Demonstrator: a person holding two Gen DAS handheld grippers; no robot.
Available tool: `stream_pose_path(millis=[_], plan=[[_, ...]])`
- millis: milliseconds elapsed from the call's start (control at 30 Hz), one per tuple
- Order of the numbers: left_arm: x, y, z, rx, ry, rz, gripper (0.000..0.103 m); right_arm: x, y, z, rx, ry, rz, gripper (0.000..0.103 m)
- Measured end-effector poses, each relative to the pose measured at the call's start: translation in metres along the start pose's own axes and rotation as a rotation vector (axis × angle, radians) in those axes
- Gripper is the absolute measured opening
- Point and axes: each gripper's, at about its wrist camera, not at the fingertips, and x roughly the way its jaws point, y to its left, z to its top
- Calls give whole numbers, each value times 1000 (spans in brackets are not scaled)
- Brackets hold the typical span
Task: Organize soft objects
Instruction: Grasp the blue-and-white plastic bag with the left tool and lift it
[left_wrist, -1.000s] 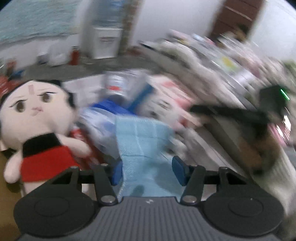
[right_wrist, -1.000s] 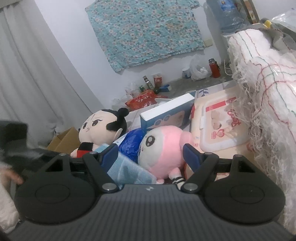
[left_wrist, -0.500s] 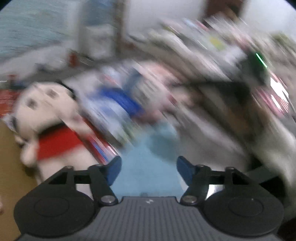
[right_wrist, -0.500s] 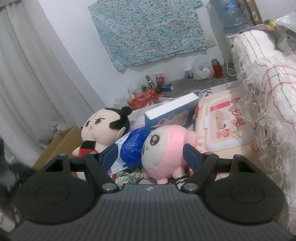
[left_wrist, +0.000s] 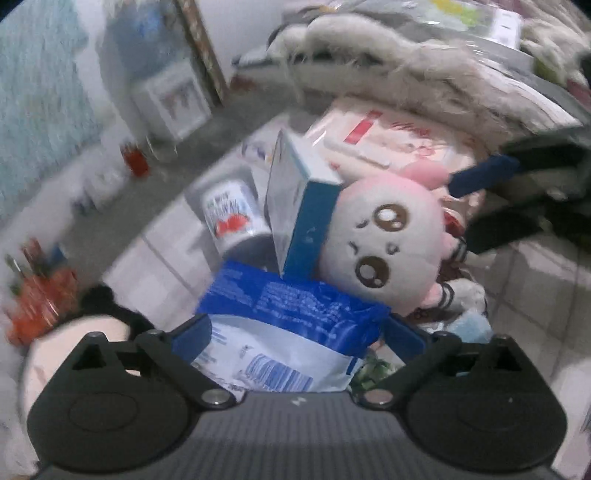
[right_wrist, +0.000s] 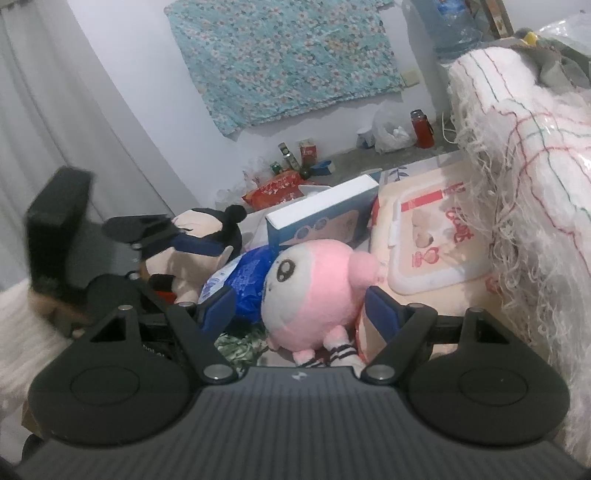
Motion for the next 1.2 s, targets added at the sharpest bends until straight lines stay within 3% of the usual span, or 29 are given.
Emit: stream_pose_path(millis=[100, 167, 267, 367, 433, 600, 667, 700, 767, 867, 1033, 1133, 1167, 1200], plan=[[12, 13, -1, -111, 20, -56, 96, 2, -1, 0, 1, 8, 0, 77], [14, 8, -3, -90, 8, -33, 70, 2, 0, -1, -1, 9, 4, 77], [3, -5, -8, -77, -16, 28, 44, 2, 2, -1, -4, 9, 8, 77], [-10, -21, -8, -31, -7, 91, 32, 2, 2, -1, -2, 11, 11, 77], [-19, -29, -12, -18, -1, 84, 31, 1, 2, -1, 1, 7, 14, 77], [-48, -56, -30, 34, -7, 20, 38, 1, 1, 0, 7, 1, 21, 77], [-61, -62, -38, 19, 1, -5, 62, 0, 1, 0, 6, 0, 22, 77], [-67, -63, -41, 2, 4, -17, 70, 1, 1, 0, 5, 1, 23, 77], [-81, -62, -44, -56, -20, 16, 97, 1, 1, 0, 3, 0, 21, 77], [-88, -45, -42, -218, -32, 20, 98, 1, 1, 0, 4, -2, 18, 77], [-48, 1, -40, -542, 64, -25, 98, -1, 1, 1, 6, -13, 14, 77], [-17, 9, -38, -623, 154, -50, 95, -2, 0, 2, 8, -17, 10, 77], [-9, 7, -37, -630, 176, -34, 86, -3, 0, 1, 8, -20, 6, 77], [-3, 6, -37, -637, 185, -39, 86, -3, 0, 2, 8, -22, 5, 77]])
